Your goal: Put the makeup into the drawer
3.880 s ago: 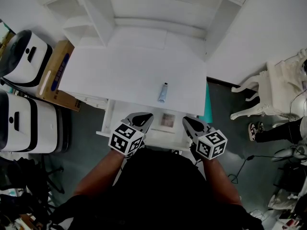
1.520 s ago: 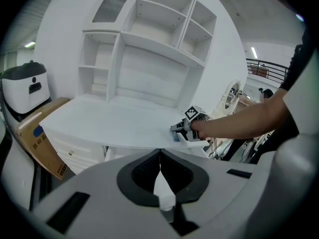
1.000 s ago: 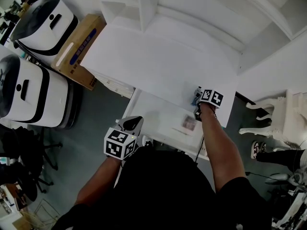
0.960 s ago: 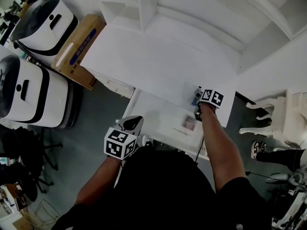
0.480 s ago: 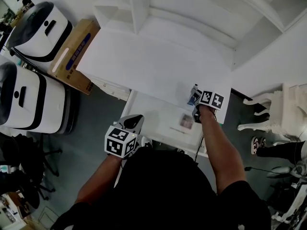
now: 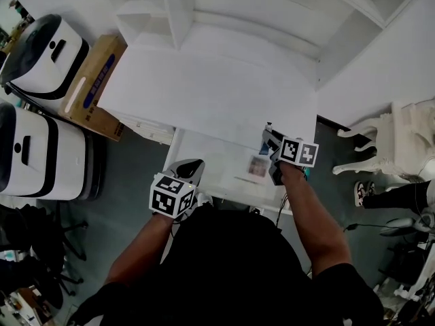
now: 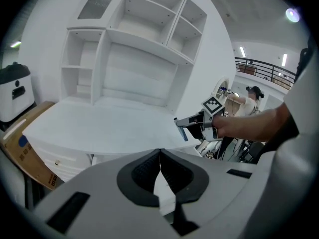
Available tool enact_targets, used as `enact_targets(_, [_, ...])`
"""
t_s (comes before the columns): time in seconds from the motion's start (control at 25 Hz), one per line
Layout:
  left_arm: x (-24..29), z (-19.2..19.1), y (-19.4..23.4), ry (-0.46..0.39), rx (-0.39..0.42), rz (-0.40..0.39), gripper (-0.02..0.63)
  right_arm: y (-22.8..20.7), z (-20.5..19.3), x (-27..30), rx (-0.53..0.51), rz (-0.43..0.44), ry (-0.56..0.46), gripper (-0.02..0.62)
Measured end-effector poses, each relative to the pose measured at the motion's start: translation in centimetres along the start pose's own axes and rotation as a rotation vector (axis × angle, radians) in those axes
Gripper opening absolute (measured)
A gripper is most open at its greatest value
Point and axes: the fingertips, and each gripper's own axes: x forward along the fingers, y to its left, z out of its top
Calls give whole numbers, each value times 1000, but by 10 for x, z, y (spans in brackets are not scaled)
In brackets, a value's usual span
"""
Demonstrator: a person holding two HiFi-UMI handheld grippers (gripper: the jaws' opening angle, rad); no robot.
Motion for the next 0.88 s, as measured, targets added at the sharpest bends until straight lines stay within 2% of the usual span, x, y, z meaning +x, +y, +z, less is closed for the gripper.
enact_targets(0.24, [18, 1, -13, 31, 34, -46, 11, -3, -30, -28, -6, -7, 8, 127])
enact_targets(0.44, [36, 5, -28, 56, 67, -86, 11, -30, -70, -42, 55, -49, 44, 127])
enact_targets(0.64, [46, 11, -42, 69, 94, -116, 11, -76, -119, -44, 126, -139, 114, 127])
enact_targets(0.88, [45, 8, -44, 99, 103, -110, 11, -133, -159, -29, 104, -294, 192, 127])
